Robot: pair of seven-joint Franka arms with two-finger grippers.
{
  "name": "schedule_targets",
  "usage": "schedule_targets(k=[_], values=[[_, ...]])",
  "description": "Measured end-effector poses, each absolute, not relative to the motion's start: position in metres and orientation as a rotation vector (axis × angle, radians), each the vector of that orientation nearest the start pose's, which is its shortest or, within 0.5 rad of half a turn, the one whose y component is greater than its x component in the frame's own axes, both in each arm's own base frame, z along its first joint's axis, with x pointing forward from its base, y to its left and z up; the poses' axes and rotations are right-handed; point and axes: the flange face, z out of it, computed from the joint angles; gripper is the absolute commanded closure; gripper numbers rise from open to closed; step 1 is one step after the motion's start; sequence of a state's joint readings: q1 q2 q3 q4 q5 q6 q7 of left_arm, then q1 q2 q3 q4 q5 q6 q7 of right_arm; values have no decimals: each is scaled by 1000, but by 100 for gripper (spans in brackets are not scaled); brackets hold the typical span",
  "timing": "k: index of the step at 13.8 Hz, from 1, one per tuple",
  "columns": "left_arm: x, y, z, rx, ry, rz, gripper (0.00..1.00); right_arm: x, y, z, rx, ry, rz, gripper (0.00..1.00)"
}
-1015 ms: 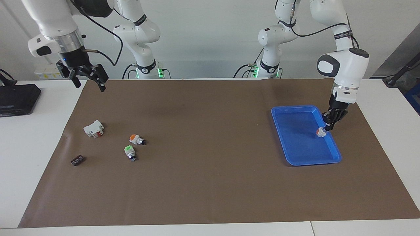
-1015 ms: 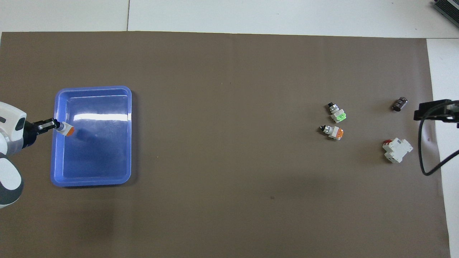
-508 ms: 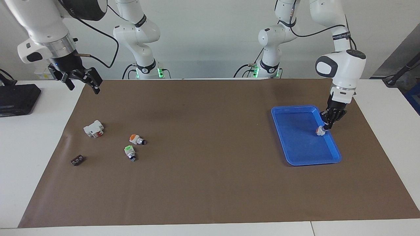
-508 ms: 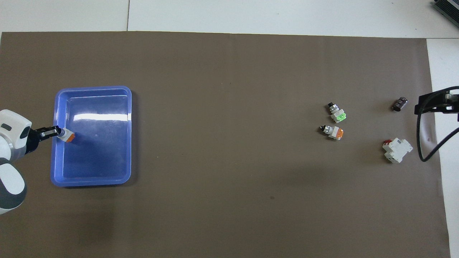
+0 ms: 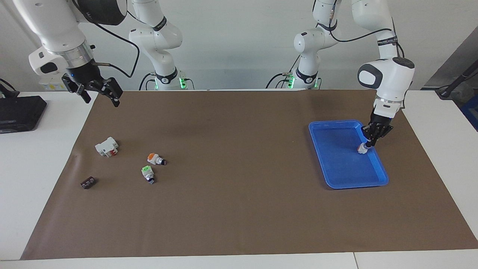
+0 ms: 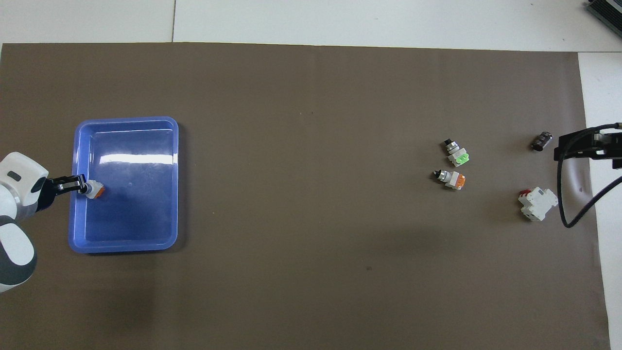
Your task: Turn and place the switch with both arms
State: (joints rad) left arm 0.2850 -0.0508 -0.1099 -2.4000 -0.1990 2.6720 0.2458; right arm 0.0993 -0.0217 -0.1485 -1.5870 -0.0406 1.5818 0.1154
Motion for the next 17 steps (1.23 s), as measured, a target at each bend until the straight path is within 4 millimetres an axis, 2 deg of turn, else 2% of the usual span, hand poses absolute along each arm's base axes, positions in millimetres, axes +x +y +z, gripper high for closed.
schedule_targets(k=[2, 4, 6, 8, 10, 14, 15, 17], values=[[515, 93, 383, -3167, -123, -475, 38, 548, -33, 636, -3164, 265, -45, 0], [530, 88, 410, -3200, -87, -426, 38, 547, -38, 636, -3147, 282, -32, 0], [547, 72, 439, -3232, -19, -377, 38, 547, -40, 635, -3143, 287, -31, 0], [562, 43, 460, -3254, 37, -314, 38, 546, -39, 635, -3143, 287, -24, 0], [572, 6, 472, -3230, 64, -251, 38, 545, -39, 633, -3142, 286, -1, 0], [573, -82, 485, -3223, 102, -152, 38, 541, -30, 624, -3144, 260, 44, 0], [571, -95, 494, -3198, 145, -116, 37, 541, -29, 624, -3144, 256, 44, 0], [570, -110, 523, -3149, 203, -63, 34, 541, -23, 625, -3147, 238, 42, 0]])
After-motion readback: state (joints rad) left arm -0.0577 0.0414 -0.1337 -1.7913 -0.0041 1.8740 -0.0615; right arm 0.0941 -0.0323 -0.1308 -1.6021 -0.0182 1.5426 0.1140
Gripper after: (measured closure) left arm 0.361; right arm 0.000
